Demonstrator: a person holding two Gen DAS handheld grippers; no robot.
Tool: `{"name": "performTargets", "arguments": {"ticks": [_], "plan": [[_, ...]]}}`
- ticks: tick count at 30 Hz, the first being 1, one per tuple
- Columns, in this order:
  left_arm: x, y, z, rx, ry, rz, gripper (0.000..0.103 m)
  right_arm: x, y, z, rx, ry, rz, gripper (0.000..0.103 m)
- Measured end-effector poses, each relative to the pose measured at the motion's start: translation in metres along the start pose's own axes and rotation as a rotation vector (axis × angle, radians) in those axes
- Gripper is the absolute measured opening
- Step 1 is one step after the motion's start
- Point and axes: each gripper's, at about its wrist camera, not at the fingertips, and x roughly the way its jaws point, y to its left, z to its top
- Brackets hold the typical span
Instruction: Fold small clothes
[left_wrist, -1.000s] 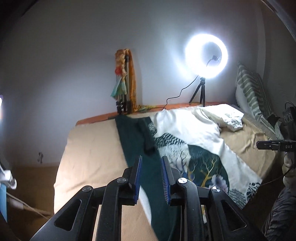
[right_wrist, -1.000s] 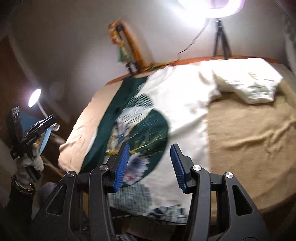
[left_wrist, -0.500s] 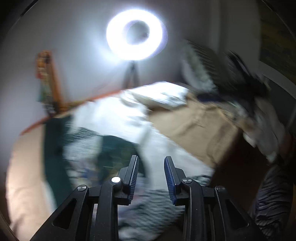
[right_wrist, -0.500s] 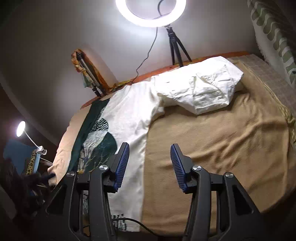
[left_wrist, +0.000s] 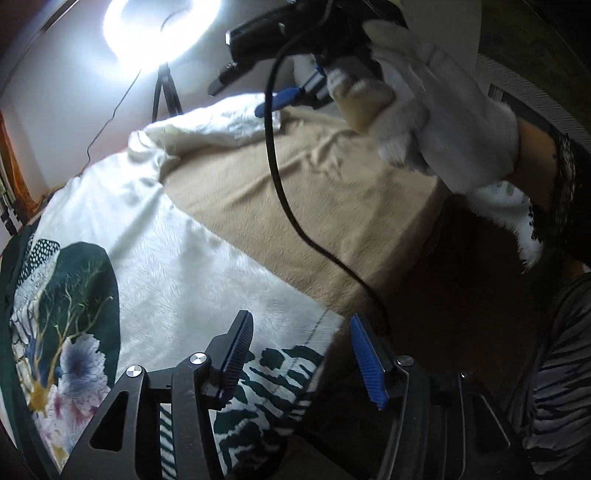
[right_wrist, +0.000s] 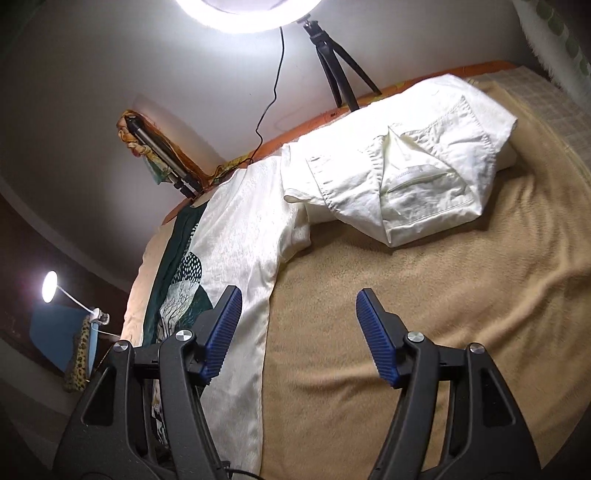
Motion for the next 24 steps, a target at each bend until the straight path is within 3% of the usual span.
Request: {"name": "performTargets", "arguments": {"ticks": [3,4,5,8,11,16,19,23,24], "plan": [[0.008,0.003,-0.003,0.008,0.011,0.009,0.049,0.023,-0.004,0.007,0.02,0.024,0.015,0.068],[0.009,0.004,-0.003,0.014,0.006,0.02,0.037,0.031,-0.006,0.01,0.029,0.035,0.019,0.068],[0.009,0.004,-0.003,0.017,0.002,0.025,0.032,0.041,-0.007,0.012,0.04,0.047,0.024,0.068],[0.009,0.014,0.0,-0.028,-0.008,-0.027,0.011,0.066,-0.007,0.019,0.056,0.071,0.042,0.068],[0.006,0.027,0.002,-0.102,-0.022,-0.059,0.004,0.087,-0.005,0.025,0.078,0.06,0.008,0.068],[-0.013,0.046,0.001,-0.23,-0.091,-0.101,0.004,0.115,-0.001,0.033,0.107,0.078,0.019,0.064],[-0.024,0.055,-0.002,-0.292,-0.124,-0.126,0.004,0.129,0.004,0.037,0.11,0.08,0.004,0.056],[-0.032,0.061,-0.009,-0.335,-0.146,-0.137,0.003,0.143,0.01,0.043,0.118,0.092,-0.033,0.017],[-0.033,0.061,-0.01,-0.338,-0.148,-0.134,0.003,0.145,0.012,0.043,0.113,0.095,-0.042,0.015]]}}
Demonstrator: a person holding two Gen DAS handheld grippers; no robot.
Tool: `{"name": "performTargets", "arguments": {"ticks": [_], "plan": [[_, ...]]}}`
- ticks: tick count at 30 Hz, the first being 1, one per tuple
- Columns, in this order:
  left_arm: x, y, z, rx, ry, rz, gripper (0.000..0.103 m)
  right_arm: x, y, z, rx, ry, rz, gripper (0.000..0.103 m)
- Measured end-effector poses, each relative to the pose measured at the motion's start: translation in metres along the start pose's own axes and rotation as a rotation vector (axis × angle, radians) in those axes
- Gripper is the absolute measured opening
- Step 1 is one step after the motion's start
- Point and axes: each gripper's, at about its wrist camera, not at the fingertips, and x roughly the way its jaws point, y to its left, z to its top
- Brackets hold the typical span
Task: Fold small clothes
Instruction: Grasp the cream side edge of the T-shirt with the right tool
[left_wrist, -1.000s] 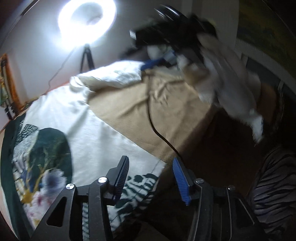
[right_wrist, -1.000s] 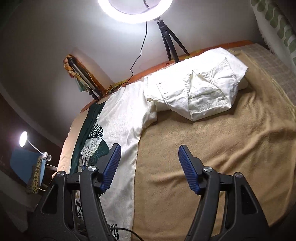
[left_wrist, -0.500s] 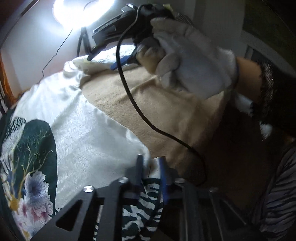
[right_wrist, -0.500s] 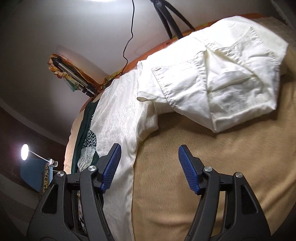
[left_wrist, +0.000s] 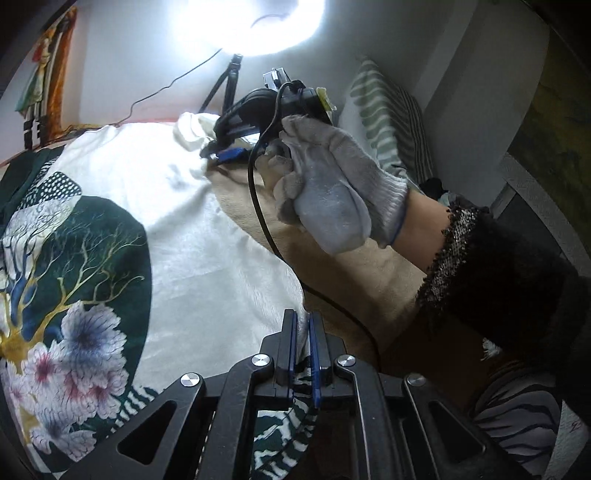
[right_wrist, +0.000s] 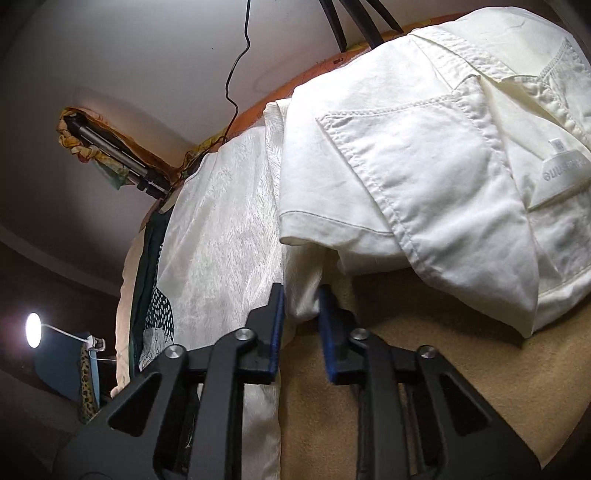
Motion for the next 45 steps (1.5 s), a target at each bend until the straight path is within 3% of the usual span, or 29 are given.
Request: {"name": "performTargets", "arguments": {"ticks": [2,11,22,26,29,31,33,34,37,41,45], "plan": [[-0.002,0.006,-0.001,-0.023,-0.006,-0.003,0.003,0.001,0.01,0.0,-0.032,-0.011,-0.041,0.01],[-0.034,0.025,-0.018,-0.118,-0.072,-0.011,0.003,-0.007,0.084,0.003,-0.223,-0.081,-0.155,0.008],[-0.082,0.067,-0.039,-0.253,-0.153,-0.006,0.003,0.041,0.216,-0.018,-0.543,-0.006,-0.218,0.008],[-0.097,0.081,-0.05,-0.292,-0.18,0.015,0.003,0.071,0.245,-0.03,-0.606,0.039,-0.226,0.008],[-0.101,0.093,-0.059,-0.333,-0.182,0.027,0.003,0.096,0.249,-0.035,-0.591,0.109,-0.221,0.008],[-0.102,0.101,-0.063,-0.356,-0.179,0.033,0.003,0.106,0.248,-0.039,-0.583,0.158,-0.21,0.018],[-0.102,0.106,-0.068,-0.365,-0.176,0.039,0.003,0.105,0.246,-0.041,-0.581,0.206,-0.188,0.037],[-0.102,0.109,-0.069,-0.369,-0.174,0.038,0.003,0.1,0.247,-0.041,-0.584,0.207,-0.172,0.038],[-0.104,0.114,-0.072,-0.379,-0.179,0.036,0.003,0.063,0.234,-0.033,-0.548,0.142,-0.108,0.043],[-0.105,0.116,-0.073,-0.381,-0.181,0.035,0.003,0.038,0.19,-0.003,-0.378,0.029,-0.22,0.052],[-0.101,0.117,-0.073,-0.395,-0.17,0.019,0.003,0.051,0.161,0.011,-0.265,0.041,-0.252,0.064]]}}
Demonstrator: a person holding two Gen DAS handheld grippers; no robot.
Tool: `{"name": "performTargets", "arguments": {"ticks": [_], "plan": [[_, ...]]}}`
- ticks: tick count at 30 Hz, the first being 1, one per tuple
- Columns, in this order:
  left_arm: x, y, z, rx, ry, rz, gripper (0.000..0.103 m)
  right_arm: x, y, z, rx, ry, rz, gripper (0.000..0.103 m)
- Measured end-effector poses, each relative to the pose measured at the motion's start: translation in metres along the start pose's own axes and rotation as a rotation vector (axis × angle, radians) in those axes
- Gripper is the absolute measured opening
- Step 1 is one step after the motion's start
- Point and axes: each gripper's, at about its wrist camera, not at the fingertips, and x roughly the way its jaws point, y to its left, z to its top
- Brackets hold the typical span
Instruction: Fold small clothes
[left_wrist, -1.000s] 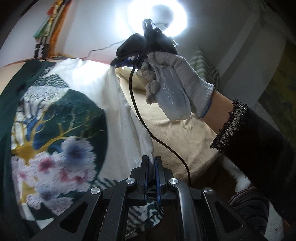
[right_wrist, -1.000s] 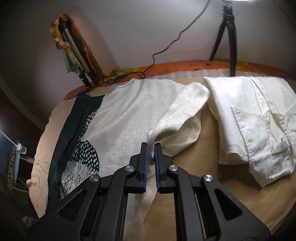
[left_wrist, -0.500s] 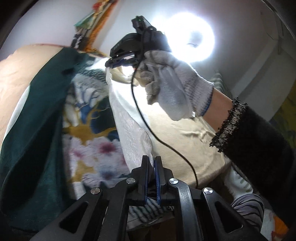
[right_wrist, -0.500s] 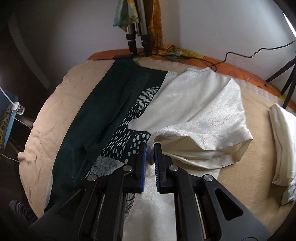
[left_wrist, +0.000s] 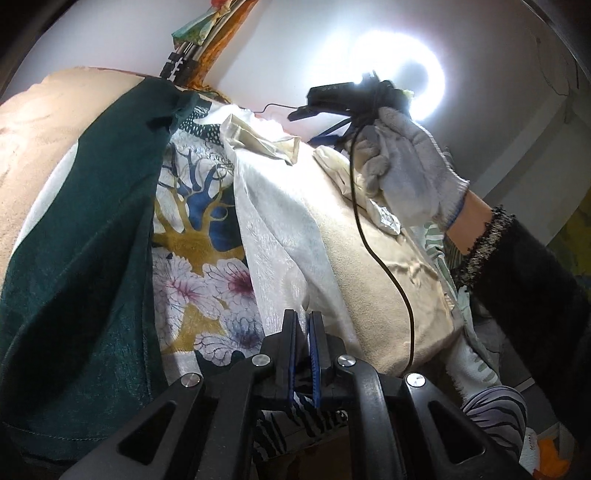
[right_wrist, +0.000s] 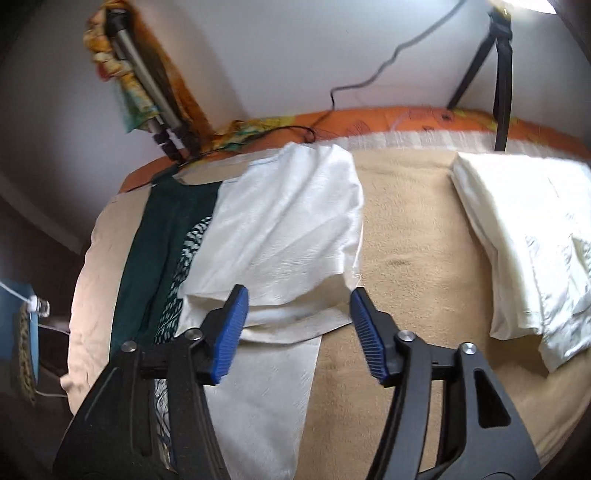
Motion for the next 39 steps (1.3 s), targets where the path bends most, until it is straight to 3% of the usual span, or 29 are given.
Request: {"name": "performTargets", "arguments": {"ticks": [5,6,7,9,19,28,36,39], "plan": [[0.002,0.0,0.001,0.009,0.002,0.009,0.003,0.034,0.001,-0.001,-0.003,0.03,-0.117,0.064],[0.003,0.0,0.001,0.009,0.005,0.009,0.003,0.039,0.002,0.0,-0.006,0.033,-0.119,0.059],[0.004,0.001,0.0,0.006,0.008,0.008,0.003,0.043,0.003,0.001,-0.011,0.032,-0.12,0.052],[0.005,0.003,0.0,-0.004,0.015,0.005,0.003,0.047,0.005,0.005,-0.022,0.043,-0.121,0.009],[0.001,0.014,0.001,-0.053,0.017,-0.034,0.003,0.024,0.055,0.045,-0.134,-0.028,-0.086,0.005],[-0.007,0.022,0.0,-0.079,0.007,-0.052,0.003,0.063,0.147,0.081,-0.271,-0.042,-0.067,0.005],[-0.012,0.028,-0.001,-0.101,0.008,-0.049,0.003,0.118,0.153,0.08,-0.252,0.037,-0.087,0.005],[-0.017,0.028,0.001,-0.095,-0.003,-0.039,0.003,0.127,0.147,0.076,-0.215,0.081,-0.011,0.007]]}}
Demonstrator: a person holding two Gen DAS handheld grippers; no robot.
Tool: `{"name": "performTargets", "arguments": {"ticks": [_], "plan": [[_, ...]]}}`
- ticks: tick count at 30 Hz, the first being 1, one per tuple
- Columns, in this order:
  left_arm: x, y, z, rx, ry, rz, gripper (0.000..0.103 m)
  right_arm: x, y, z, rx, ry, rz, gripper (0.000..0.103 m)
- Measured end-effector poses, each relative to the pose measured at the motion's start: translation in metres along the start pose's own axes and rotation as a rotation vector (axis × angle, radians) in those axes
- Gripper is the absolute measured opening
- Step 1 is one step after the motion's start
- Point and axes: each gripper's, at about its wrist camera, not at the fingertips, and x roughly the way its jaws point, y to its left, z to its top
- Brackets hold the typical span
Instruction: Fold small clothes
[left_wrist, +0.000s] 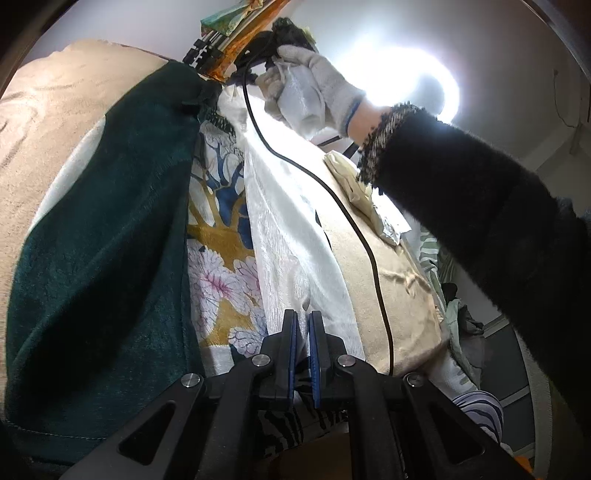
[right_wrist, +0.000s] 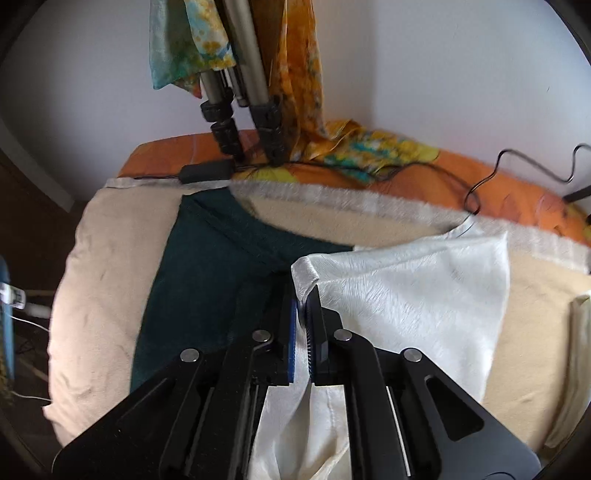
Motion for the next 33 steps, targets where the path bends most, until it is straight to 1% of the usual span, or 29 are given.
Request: {"name": "performTargets", "arguments": {"ticks": [1,2,3,4,5,7,10,12,14,15,18,21,23,24,26,27,30,31,33], "plan": [[-0.001,-0.001,0.001,0.006,-0.005,0.007,0.003,-0.003,0.0,-0.002,0.004,-0.006,0.014,0.008],[-0.002,-0.002,0.001,0.013,-0.008,0.013,0.003,-0.011,-0.001,-0.005,0.005,-0.013,0.03,0.02],[-0.004,-0.001,0.002,0.015,-0.011,0.017,0.003,-0.018,-0.001,-0.007,0.003,-0.021,0.038,0.039],[-0.005,0.0,0.003,0.015,-0.013,0.016,0.004,-0.03,-0.003,-0.011,0.0,-0.041,0.04,0.046],[-0.006,0.0,0.003,0.016,-0.015,0.017,0.004,-0.048,-0.005,-0.016,-0.001,-0.071,0.035,0.051],[-0.009,-0.001,0.003,0.028,-0.022,0.026,0.004,-0.078,-0.012,-0.028,0.002,-0.104,0.072,0.051],[-0.016,-0.002,0.002,0.047,-0.039,0.034,0.006,-0.132,-0.025,-0.06,0.014,-0.15,0.111,0.051],[-0.025,-0.005,0.001,0.062,-0.061,0.038,0.013,-0.164,-0.034,-0.088,0.022,-0.173,0.145,0.051],[-0.031,-0.008,-0.004,0.078,-0.067,0.036,0.031,-0.196,-0.037,-0.126,0.005,-0.186,0.152,0.051],[-0.036,-0.008,-0.008,0.083,-0.062,0.034,0.033,-0.207,-0.038,-0.144,-0.009,-0.19,0.146,0.051],[-0.048,-0.006,-0.017,0.086,-0.067,0.049,0.036,-0.233,-0.04,-0.214,-0.051,-0.192,0.131,0.051],[-0.061,0.004,-0.019,0.046,-0.081,0.089,0.036,-0.242,-0.039,-0.278,-0.075,-0.171,0.114,0.051],[-0.074,0.009,-0.016,0.031,-0.108,0.125,0.036,-0.24,-0.034,-0.317,-0.103,-0.148,0.107,0.051],[-0.08,0.011,-0.014,0.037,-0.122,0.142,0.036,-0.238,-0.03,-0.333,-0.118,-0.14,0.093,0.051],[-0.094,0.014,-0.012,0.05,-0.154,0.189,0.038,-0.234,-0.022,-0.364,-0.143,-0.129,0.029,0.051],[-0.104,0.019,-0.011,0.051,-0.167,0.224,0.038,-0.232,-0.021,-0.376,-0.143,-0.122,0.014,0.051],[-0.12,0.036,-0.011,0.016,-0.169,0.281,0.039,-0.224,-0.026,-0.409,-0.092,-0.075,0.055,0.051],[-0.124,0.045,-0.012,-0.004,-0.162,0.29,0.039,-0.221,-0.027,-0.418,-0.07,-0.057,0.079,0.051],[-0.127,0.057,-0.014,-0.037,-0.138,0.306,0.039,-0.215,-0.025,-0.43,-0.052,-0.037,0.091,0.051]]}}
